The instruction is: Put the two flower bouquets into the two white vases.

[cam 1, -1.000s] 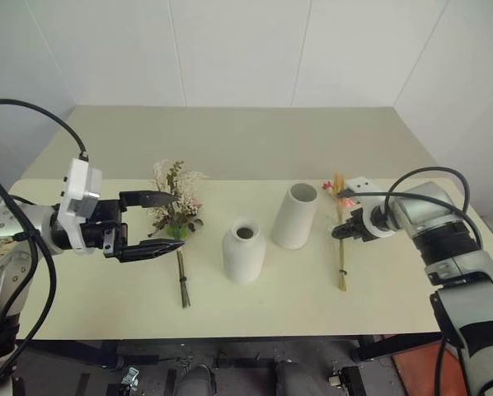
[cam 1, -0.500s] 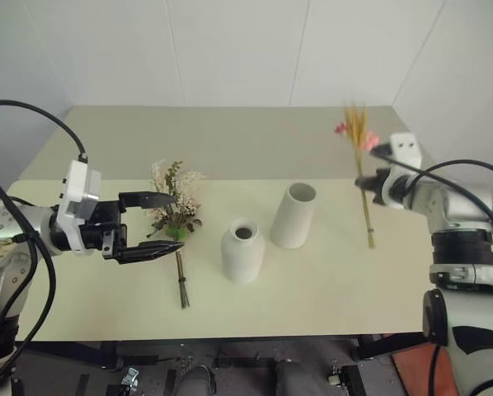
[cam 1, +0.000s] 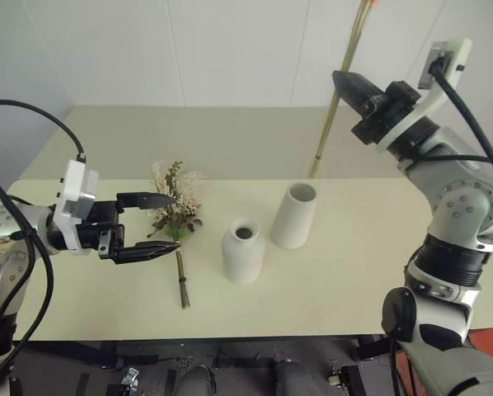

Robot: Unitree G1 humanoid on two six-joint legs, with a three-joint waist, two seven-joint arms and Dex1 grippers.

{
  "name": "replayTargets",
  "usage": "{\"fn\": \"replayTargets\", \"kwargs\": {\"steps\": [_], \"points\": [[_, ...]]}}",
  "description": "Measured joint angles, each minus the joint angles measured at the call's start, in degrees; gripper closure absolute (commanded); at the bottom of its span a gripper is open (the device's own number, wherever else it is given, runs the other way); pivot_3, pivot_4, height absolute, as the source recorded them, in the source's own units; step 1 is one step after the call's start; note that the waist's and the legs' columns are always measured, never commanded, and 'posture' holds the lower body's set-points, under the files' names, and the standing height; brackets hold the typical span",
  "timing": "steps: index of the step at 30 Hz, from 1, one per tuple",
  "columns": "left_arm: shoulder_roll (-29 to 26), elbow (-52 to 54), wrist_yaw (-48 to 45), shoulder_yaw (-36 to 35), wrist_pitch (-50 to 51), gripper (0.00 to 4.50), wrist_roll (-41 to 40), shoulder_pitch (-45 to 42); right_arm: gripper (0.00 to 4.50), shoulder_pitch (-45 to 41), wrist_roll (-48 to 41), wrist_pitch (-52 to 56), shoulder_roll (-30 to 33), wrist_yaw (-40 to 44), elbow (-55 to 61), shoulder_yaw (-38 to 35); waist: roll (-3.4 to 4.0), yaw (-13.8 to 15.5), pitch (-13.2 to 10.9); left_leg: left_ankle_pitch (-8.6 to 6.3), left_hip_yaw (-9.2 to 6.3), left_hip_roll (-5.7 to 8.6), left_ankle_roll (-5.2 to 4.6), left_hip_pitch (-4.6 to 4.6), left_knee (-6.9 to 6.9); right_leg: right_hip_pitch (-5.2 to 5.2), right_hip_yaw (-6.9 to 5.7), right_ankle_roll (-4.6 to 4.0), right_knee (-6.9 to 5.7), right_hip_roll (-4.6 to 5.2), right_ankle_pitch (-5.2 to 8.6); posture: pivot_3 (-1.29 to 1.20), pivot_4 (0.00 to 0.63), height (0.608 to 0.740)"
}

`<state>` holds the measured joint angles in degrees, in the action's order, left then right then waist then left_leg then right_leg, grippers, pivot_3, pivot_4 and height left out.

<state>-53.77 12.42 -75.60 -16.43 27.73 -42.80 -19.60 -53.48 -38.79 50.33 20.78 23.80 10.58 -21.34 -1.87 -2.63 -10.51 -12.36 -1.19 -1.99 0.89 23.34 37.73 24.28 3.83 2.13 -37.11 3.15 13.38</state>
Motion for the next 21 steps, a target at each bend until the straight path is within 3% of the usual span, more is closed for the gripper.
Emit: {"fn": "replayTargets", "kwargs": {"steps": [5,8,11,14,18,19,21], "points": [[-0.11,0.03,0.05,-0.01,0.0,0.0,0.0,0.03,4.45,5.43,-0.17,-0.12,-0.73,-0.11,0.11,3.99,0.0,0.04,0.0,0.0,0.0,0.01,0.0,0.0,0.0,0.0,0.0,0.0,-0.01,0.0,0.0,0.0,0.15,0.74],[-0.37,0.1,0.12,-0.02,0.01,0.0,0.02,0.14,3.76,9.94,-0.03,-0.47,-0.36,0.85,0.97,6.0,0.0,0.06,0.0,0.0,-0.01,0.01,0.0,0.05,-0.01,0.04,0.0,0.0,0.01,0.0,0.0,0.0,0.15,0.74],[-0.65,0.18,0.31,-0.29,0.02,0.0,0.01,0.62,2.74,15.49,0.41,-1.64,0.98,2.36,3.59,7.66,0.0,0.09,0.0,0.0,0.0,0.01,0.0,0.05,0.0,0.04,-0.01,0.0,0.01,0.01,0.01,0.0,0.15,0.74],[-1.59,0.79,1.24,-1.14,1.12,0.0,-0.02,2.58,1.69,21.66,0.24,-2.69,5.74,6.57,7.4,8.09,0.0,0.2,0.0,0.0,0.0,0.01,0.0,0.03,-0.01,0.01,-0.01,0.01,0.04,0.01,0.02,0.0,0.15,0.74],[-7.06,2.2,5.35,-1.36,7.74,0.0,0.96,4.8,0.26,27.29,-0.51,-4.43,11.63,12.78,9.75,7.36,-0.01,-0.02,-0.01,0.0,0.0,-0.02,-0.01,-0.03,0.01,-0.01,0.0,0.08,0.01,-0.03,0.05,0.0,0.15,0.74],[-9.52,2.81,6.94,-0.32,10.28,0.0,2.22,4.71,0.03,27.94,-0.78,-4.85,13.21,14.49,10.07,7.16,-0.01,-0.1,-0.01,0.0,0.0,-0.02,0.0,-0.09,0.0,-0.04,0.02,0.17,0.02,-0.04,0.11,0.0,0.15,0.74],[-14.25,4.43,11.73,5.05,17.3,0.0,5.65,2.95,0.03,29.3,-0.84,-6.18,17.96,19.33,9.97,6.71,0.03,0.02,-0.03,0.0,0.01,0.01,-0.01,-0.16,0.0,-0.11,0.03,0.38,0.02,-0.03,0.24,0.0,0.15,0.74]]}}
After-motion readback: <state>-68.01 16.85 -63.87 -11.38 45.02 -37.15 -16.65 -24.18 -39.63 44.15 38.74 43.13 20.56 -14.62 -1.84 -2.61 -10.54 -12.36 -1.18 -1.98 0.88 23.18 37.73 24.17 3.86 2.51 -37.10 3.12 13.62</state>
